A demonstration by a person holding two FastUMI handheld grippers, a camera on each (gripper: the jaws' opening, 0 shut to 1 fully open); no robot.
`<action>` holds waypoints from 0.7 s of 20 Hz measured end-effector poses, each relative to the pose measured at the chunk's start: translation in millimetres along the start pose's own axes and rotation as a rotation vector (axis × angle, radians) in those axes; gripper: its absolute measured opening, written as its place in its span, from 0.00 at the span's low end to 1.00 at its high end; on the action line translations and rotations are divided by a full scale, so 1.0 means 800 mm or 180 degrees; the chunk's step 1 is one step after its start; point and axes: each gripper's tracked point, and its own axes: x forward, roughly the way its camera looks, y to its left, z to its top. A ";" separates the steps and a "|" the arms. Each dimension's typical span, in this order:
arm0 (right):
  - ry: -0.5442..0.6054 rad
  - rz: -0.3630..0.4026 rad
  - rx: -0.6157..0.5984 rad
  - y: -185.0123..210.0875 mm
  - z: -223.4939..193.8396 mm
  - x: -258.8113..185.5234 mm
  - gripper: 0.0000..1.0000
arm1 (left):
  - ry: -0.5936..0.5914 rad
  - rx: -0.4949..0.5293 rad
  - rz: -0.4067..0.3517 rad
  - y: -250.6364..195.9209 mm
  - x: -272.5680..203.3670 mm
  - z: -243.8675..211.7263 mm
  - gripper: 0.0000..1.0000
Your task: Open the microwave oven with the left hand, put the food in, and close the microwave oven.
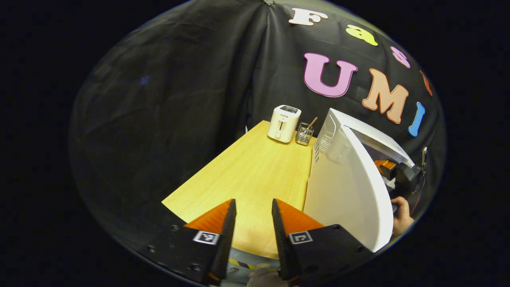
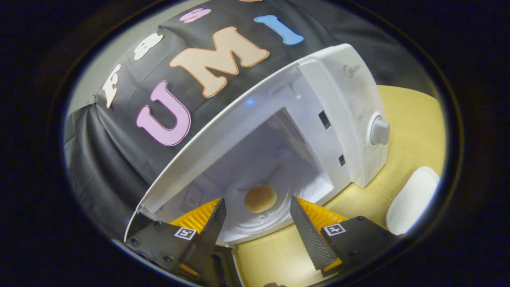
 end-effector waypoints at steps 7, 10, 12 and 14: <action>0.0105 0.0180 -0.0288 -0.007 0.016 -0.074 0.90 | 0.0058 0.0301 0.0067 0.004 -0.002 -0.007 0.01; 0.0031 0.0194 -0.0415 -0.014 0.038 -0.105 0.99 | 0.0082 0.0319 -0.0004 -0.008 -0.003 -0.009 0.00; 0.0013 0.0183 -0.0485 -0.021 0.050 -0.121 0.90 | 0.0108 0.0311 -0.0076 -0.019 -0.002 -0.014 0.01; 0.0013 0.0171 -0.0530 -0.029 0.062 -0.135 0.91 | 0.0163 0.0319 -0.0130 -0.028 -0.001 -0.022 0.01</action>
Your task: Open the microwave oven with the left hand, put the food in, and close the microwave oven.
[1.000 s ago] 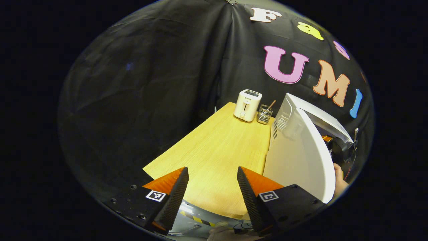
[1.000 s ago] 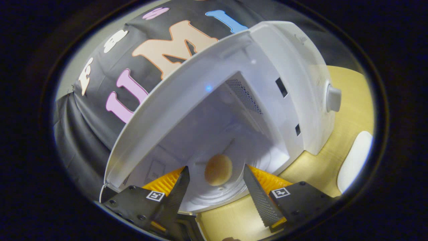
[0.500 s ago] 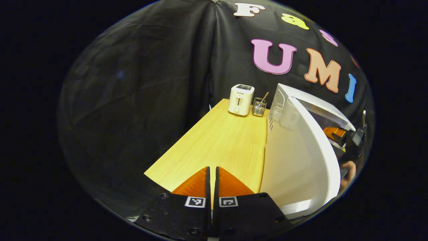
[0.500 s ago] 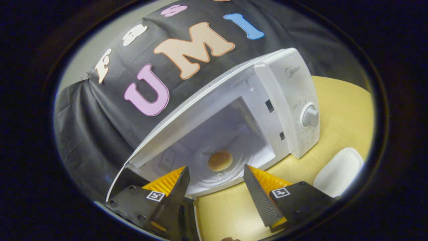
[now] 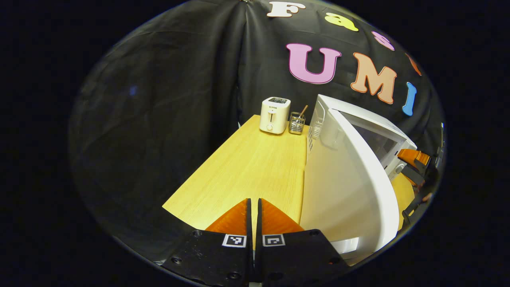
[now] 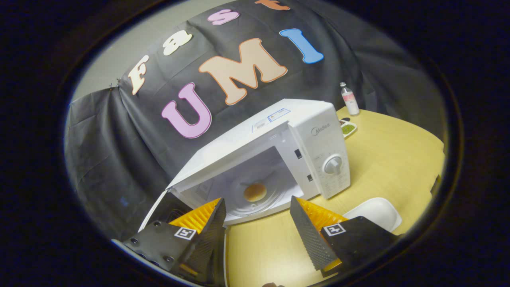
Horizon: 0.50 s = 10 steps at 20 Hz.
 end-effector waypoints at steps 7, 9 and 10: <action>-0.0164 -0.0150 -0.0314 -0.049 0.052 -0.048 0.99 | 0.0012 0.0174 -0.0147 -0.037 -0.001 0.000 0.01; -0.0179 -0.0180 -0.0348 -0.063 0.065 -0.060 0.91 | 0.0012 0.0221 -0.0157 -0.048 -0.004 0.000 0.01; -0.0184 -0.0190 -0.0360 -0.071 0.070 -0.065 0.91 | 0.0013 0.0241 -0.0155 -0.054 -0.006 -0.001 0.01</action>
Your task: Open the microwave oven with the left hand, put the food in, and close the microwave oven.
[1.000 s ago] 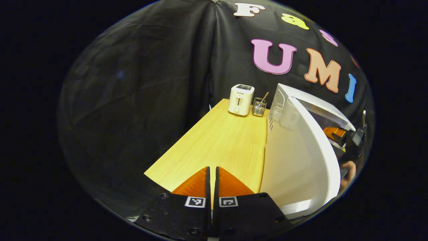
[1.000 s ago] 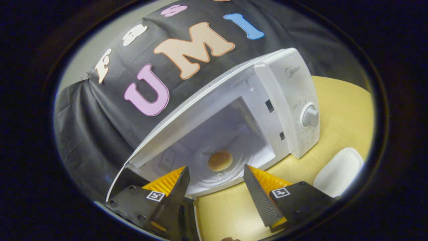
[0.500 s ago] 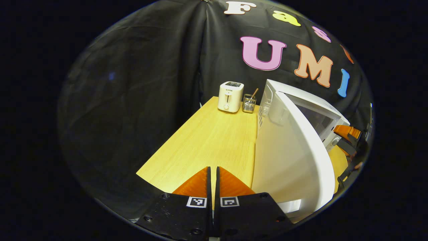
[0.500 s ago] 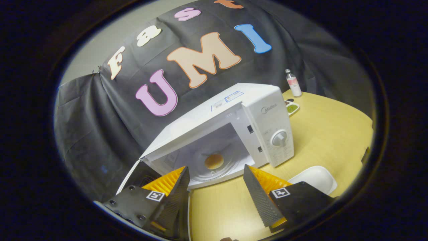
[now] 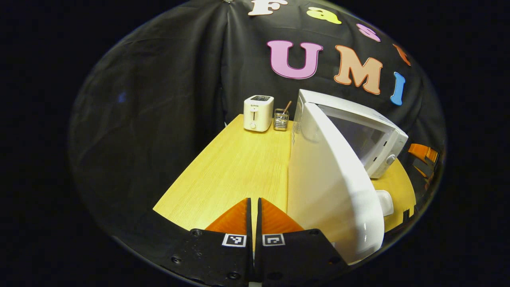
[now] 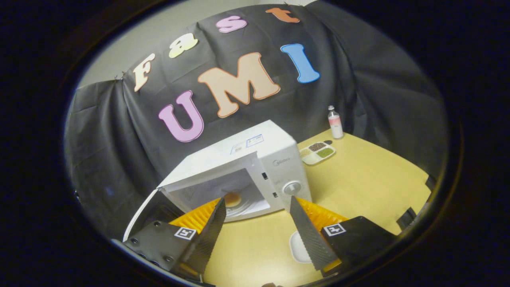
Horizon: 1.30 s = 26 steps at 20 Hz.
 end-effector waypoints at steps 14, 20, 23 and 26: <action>-0.0109 -0.0231 -0.0521 -0.149 0.081 -0.056 0.90 | 0.0076 0.0203 -0.0329 -0.182 0.004 0.010 0.01; -0.0185 -0.0455 -0.0538 -0.207 0.103 -0.077 0.91 | 0.0002 0.0297 -0.0531 -0.264 0.037 0.032 0.01; -0.0182 -0.0565 -0.0531 -0.234 0.105 -0.084 0.90 | -0.0083 0.0322 -0.0640 -0.303 0.054 0.044 0.01; -0.0181 -0.0656 -0.0507 -0.252 0.108 -0.089 0.91 | -0.0096 0.0332 -0.0777 -0.342 0.071 0.053 0.01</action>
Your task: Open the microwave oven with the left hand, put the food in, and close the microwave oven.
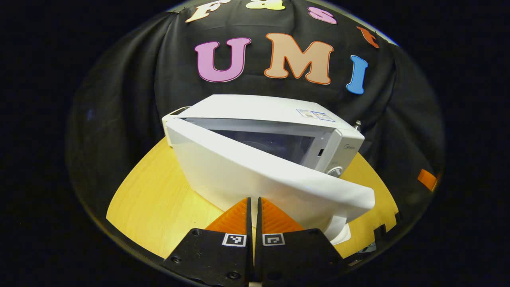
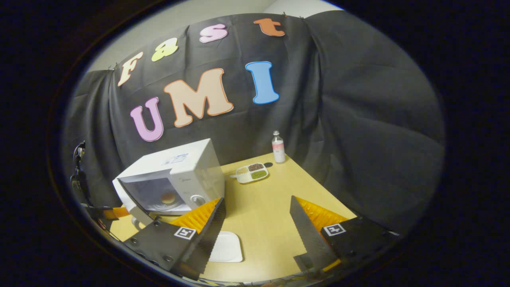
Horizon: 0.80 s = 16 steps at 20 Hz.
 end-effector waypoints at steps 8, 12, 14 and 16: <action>-0.0057 -0.0114 0.0151 -0.019 0.007 0.004 0.91 | -0.0048 0.0254 -0.0261 -0.060 0.049 0.033 0.01; -0.0053 -0.0159 0.0148 -0.024 0.007 0.007 0.99 | -0.0043 0.0322 -0.0290 -0.068 0.061 0.038 0.01; -0.0059 -0.0169 0.0145 -0.027 0.008 0.008 0.99 | -0.0050 0.0295 -0.0280 -0.067 0.066 0.042 0.01; -0.0046 -0.0171 0.0134 -0.027 0.008 0.008 0.91 | -0.0070 0.0250 -0.0290 -0.069 0.074 0.046 0.01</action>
